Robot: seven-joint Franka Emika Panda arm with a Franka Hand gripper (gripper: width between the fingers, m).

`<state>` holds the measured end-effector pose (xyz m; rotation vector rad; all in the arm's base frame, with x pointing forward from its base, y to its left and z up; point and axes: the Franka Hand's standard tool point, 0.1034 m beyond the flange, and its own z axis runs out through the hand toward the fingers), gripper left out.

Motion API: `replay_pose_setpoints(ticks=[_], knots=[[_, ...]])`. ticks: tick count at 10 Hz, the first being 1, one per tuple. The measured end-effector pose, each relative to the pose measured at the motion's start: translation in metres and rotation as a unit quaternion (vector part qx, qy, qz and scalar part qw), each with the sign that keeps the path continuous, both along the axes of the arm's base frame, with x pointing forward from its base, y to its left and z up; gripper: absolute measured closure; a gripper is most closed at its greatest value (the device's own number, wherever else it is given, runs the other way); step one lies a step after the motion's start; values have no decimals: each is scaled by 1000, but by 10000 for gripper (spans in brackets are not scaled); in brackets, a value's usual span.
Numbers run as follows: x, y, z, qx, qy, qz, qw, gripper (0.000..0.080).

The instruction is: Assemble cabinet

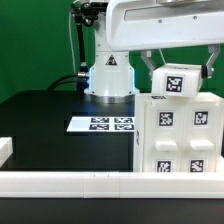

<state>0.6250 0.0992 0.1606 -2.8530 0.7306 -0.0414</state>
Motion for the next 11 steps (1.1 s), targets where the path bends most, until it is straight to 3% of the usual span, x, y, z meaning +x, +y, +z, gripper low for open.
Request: replay_pose_setpoints(ticks=[4, 5, 9, 11], knots=[[-1, 0, 0, 10, 24, -137, 990, 245], [-1, 0, 0, 22, 35, -195, 980, 245], [5, -1, 1, 72, 67, -437, 894, 245], [7, -1, 1, 74, 57, -435, 896, 245]])
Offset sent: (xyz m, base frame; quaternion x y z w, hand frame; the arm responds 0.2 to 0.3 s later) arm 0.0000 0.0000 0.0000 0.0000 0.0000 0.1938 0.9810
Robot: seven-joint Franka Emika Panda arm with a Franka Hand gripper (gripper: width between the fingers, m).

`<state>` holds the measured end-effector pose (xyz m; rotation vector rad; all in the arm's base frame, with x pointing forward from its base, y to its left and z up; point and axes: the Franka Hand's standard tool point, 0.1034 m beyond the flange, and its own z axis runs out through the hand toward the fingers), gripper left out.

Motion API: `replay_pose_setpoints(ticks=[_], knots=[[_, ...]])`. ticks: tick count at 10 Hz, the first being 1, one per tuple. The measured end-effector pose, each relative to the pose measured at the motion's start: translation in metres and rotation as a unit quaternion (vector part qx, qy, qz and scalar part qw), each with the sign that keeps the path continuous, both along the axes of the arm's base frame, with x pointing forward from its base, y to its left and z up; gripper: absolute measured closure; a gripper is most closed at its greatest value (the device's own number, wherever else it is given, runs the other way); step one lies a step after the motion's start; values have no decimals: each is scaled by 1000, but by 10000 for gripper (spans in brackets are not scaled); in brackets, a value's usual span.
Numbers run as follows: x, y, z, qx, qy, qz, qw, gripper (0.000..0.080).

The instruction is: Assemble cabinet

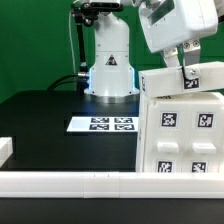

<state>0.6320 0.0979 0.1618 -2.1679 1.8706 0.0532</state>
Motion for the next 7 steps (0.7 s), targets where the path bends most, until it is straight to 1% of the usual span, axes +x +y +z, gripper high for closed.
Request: replay_pose_setpoints(ticks=[1, 2, 3, 5, 6, 7], knots=[[0, 0, 0, 0, 0, 0, 1000, 245], [-1, 1, 0, 0, 1, 5, 1000, 169], [-8, 3, 2, -1, 13, 44, 999, 155], [-17, 9, 14, 6, 30, 114, 993, 151], [-18, 11, 21, 7, 25, 164, 986, 151], [-18, 13, 24, 6, 20, 196, 980, 151]])
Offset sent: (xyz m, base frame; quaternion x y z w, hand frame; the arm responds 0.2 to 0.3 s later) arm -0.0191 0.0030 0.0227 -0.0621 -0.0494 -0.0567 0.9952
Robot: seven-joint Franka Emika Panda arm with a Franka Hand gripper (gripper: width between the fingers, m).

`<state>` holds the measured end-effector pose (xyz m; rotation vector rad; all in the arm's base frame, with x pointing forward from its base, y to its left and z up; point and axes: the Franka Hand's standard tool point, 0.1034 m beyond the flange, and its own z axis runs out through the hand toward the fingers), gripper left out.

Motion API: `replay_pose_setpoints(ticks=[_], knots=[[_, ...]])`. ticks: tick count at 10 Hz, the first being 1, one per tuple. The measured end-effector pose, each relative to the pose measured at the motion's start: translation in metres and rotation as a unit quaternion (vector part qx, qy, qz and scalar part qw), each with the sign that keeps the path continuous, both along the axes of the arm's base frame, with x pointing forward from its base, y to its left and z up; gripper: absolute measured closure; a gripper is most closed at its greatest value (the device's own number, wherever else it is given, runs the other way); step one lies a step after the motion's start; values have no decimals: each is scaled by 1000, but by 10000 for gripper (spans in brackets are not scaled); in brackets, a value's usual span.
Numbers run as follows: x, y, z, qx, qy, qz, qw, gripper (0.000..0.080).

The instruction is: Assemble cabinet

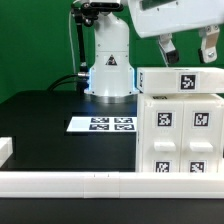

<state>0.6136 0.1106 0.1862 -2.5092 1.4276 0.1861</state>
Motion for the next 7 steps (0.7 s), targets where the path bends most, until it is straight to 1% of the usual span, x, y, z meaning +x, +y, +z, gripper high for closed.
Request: replay_pose_setpoints(ticks=[2, 4, 5, 6, 7], knots=[[0, -1, -3, -2, -20, 70, 997, 151], [-1, -1, -4, -4, -39, 144, 989, 151], [-6, -4, -2, -24, -27, 227, 973, 151], [-2, -4, 3, -46, -32, 317, 947, 151], [0, -4, 3, -56, -48, 398, 914, 151]])
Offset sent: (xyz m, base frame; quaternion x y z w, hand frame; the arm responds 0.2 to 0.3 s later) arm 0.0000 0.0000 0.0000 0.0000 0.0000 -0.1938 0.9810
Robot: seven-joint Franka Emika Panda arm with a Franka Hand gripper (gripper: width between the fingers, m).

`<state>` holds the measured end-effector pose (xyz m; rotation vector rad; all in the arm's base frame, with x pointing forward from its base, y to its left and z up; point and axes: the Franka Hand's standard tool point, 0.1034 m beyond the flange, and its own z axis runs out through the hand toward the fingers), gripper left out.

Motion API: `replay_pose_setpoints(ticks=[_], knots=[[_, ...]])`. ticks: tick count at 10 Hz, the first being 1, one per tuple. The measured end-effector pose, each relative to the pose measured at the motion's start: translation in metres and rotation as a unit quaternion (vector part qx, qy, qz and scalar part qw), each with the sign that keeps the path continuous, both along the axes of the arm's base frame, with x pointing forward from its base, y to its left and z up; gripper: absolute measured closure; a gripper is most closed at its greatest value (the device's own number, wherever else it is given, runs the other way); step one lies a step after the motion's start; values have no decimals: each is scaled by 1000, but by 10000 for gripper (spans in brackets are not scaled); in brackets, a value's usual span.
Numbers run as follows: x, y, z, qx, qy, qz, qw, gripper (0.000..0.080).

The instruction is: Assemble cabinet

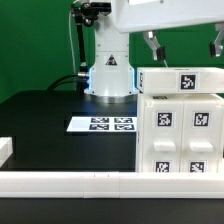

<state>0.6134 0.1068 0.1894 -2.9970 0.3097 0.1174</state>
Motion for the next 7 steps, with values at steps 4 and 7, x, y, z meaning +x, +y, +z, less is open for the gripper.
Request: replay_pose_setpoints(ticks=[4, 7], knots=[[1, -5, -3, 11, -11, 150, 989, 151], [5, -1, -1, -28, -37, 373, 926, 151]])
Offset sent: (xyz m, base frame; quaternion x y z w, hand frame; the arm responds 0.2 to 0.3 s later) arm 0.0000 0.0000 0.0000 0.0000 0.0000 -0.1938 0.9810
